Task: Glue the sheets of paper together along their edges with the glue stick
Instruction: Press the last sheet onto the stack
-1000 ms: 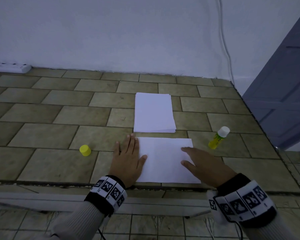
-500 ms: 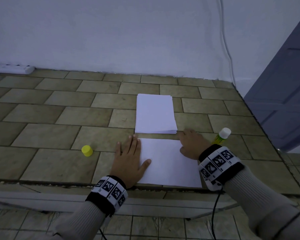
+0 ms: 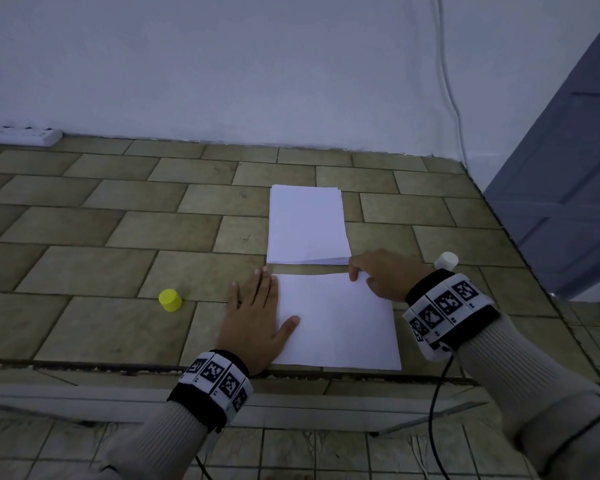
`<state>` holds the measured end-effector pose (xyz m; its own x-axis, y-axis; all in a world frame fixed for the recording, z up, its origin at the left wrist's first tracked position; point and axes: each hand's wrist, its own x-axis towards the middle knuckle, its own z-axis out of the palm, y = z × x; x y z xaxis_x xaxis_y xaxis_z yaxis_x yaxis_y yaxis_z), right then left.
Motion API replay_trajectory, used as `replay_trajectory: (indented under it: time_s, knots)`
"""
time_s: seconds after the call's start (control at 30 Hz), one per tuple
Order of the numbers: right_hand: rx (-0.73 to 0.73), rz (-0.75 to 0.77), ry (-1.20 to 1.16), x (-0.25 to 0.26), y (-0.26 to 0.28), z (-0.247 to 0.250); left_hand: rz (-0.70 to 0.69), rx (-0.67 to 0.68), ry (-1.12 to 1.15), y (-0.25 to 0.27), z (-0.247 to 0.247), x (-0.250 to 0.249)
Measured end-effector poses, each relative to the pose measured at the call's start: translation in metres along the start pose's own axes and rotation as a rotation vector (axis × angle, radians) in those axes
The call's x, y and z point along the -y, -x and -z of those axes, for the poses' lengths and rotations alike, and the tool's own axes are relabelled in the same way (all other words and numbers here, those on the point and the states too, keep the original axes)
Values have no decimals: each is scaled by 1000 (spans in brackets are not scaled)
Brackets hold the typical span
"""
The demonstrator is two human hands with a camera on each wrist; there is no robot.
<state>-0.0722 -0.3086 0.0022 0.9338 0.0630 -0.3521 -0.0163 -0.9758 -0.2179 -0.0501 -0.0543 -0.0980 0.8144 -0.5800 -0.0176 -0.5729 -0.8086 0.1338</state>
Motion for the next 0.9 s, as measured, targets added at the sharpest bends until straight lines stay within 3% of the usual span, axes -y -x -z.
replay_trajectory:
  time_s: [0.37,0.9]
  knots:
    - [-17,63,4,-5,-4,15,12,21,6,1,2,-1]
    - [52,0,10,-6,-13,-10,20,47,-5,1,3,-1]
